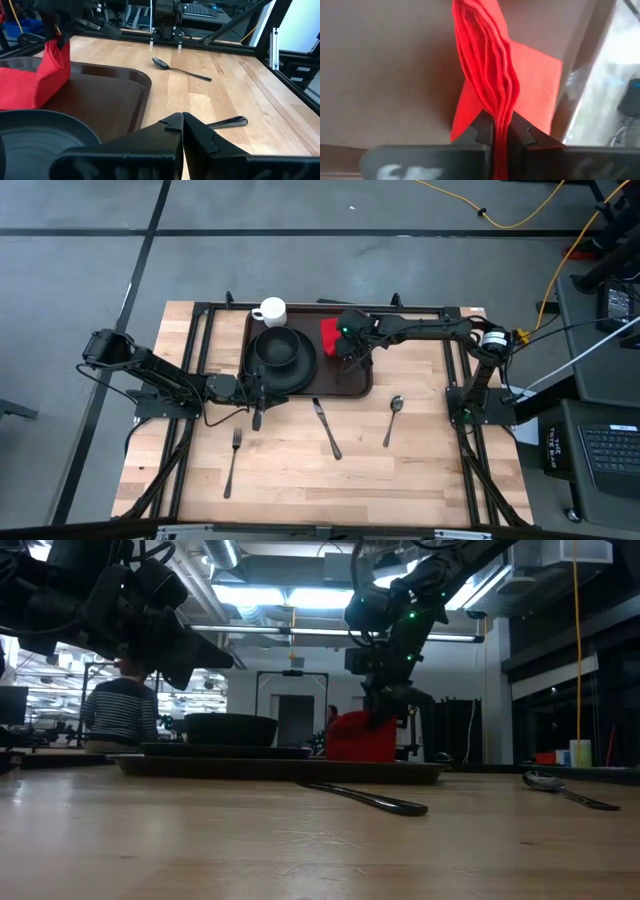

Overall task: Set up tray
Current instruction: Put the red napkin on the brown tray to the right of the black plate

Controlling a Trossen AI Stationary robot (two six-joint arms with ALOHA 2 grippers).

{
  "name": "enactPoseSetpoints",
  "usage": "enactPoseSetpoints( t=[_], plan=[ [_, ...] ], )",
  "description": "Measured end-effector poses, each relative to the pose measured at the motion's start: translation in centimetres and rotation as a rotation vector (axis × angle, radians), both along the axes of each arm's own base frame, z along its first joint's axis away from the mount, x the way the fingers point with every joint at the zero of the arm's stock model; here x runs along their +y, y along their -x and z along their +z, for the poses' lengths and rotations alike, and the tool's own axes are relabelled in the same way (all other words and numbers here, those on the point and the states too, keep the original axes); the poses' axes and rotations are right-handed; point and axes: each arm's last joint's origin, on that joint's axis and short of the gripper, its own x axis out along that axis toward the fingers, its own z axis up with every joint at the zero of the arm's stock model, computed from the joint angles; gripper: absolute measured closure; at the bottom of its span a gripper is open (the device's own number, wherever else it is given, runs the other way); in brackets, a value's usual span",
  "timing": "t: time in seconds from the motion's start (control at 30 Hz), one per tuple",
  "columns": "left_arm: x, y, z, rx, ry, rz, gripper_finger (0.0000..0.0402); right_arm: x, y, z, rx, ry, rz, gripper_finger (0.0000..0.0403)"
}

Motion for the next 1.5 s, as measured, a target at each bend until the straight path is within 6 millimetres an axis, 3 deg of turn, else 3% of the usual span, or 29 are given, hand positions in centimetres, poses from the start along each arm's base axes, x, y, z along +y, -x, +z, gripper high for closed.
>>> enactPoseSetpoints(
  t=[0.57, 1.03, 1.3, 1.5],
  plan=[
    [0.01, 0.0, 0.0, 0.0, -0.002, 0.004, 0.0398, 0.21, 0.31, -0.17, -0.064, -0.148, -0.22, 0.0383],
    [0.01, 0.0, 0.0, 0.0, 0.0, 0.004, 0.04, 0.4, 0.22, -0.19, -0.083, -0.219, -0.199, 0.0383],
    [0.02, 0.0, 0.0, -0.001, 0.023, 0.009, 0.0398, 0.53, 0.16, -0.18, -0.092, -0.255, -0.18, 0.0301],
    [0.01, 0.0, 0.0, -0.001, 0.023, 0.009, 0.04, 0.66, 0.11, -0.17, -0.11, -0.312, -0.185, 0.028]
  ],
)
